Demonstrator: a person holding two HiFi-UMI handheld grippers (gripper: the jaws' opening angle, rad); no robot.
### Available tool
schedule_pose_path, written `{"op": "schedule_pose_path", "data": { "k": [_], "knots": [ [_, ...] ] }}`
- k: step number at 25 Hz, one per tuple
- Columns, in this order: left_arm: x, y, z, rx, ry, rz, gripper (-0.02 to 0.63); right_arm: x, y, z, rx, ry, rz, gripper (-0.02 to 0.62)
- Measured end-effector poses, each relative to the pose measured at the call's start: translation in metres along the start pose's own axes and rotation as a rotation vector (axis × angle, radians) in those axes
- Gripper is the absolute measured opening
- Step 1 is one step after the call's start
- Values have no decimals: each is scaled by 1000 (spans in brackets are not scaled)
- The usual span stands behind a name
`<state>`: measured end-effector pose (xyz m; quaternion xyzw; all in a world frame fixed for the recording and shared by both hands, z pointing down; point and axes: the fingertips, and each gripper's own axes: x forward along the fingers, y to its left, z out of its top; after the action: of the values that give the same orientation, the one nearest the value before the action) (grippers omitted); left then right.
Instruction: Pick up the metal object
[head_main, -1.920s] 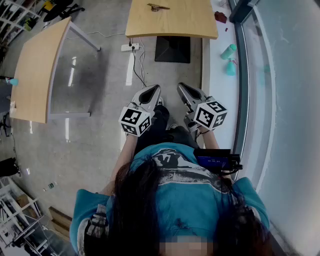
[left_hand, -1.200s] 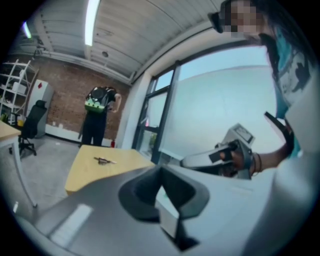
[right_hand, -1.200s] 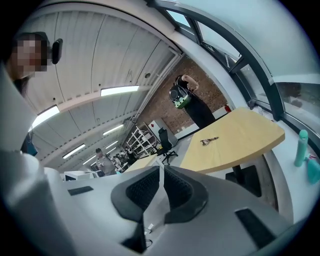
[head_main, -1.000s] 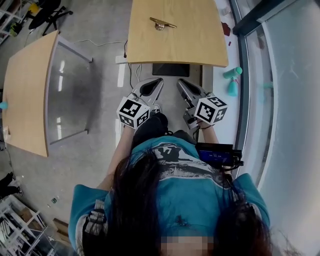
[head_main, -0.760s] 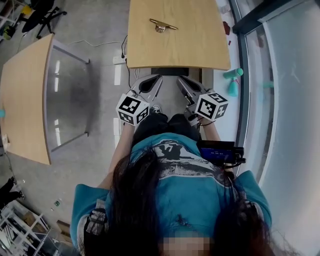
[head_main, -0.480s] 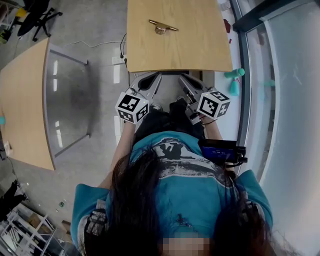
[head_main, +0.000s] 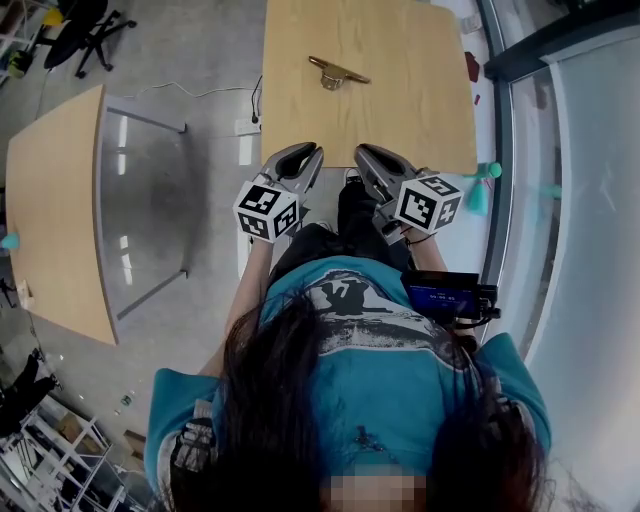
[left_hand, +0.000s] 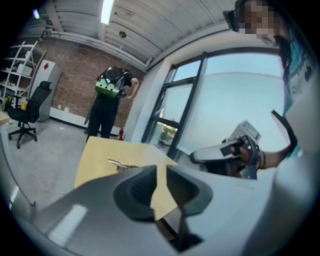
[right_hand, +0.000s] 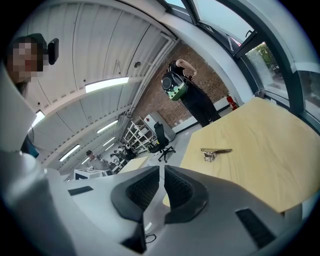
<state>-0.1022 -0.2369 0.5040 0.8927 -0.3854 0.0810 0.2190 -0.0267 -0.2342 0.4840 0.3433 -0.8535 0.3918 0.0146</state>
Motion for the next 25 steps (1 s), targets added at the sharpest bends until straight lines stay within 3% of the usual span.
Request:
{"op": "schedule_pose_path", "data": {
  "k": [6, 11, 15, 20, 25],
  "knots": [
    [17, 32, 10, -105, 29, 23, 55, 21, 5, 24, -41, 54, 26, 14],
    [98, 76, -2, -135, 132, 48, 55, 39, -49, 52, -28, 104, 38, 14],
    [118, 100, -13, -174, 216, 55, 74, 44, -52, 52, -27, 136, 33, 14],
    [155, 133, -28, -344, 304, 75, 152, 50, -74, 57, -4, 179, 23, 14],
    [199, 165, -47, -597, 312, 126, 166, 53, -118, 61, 13, 208, 10, 14]
  ]
}}
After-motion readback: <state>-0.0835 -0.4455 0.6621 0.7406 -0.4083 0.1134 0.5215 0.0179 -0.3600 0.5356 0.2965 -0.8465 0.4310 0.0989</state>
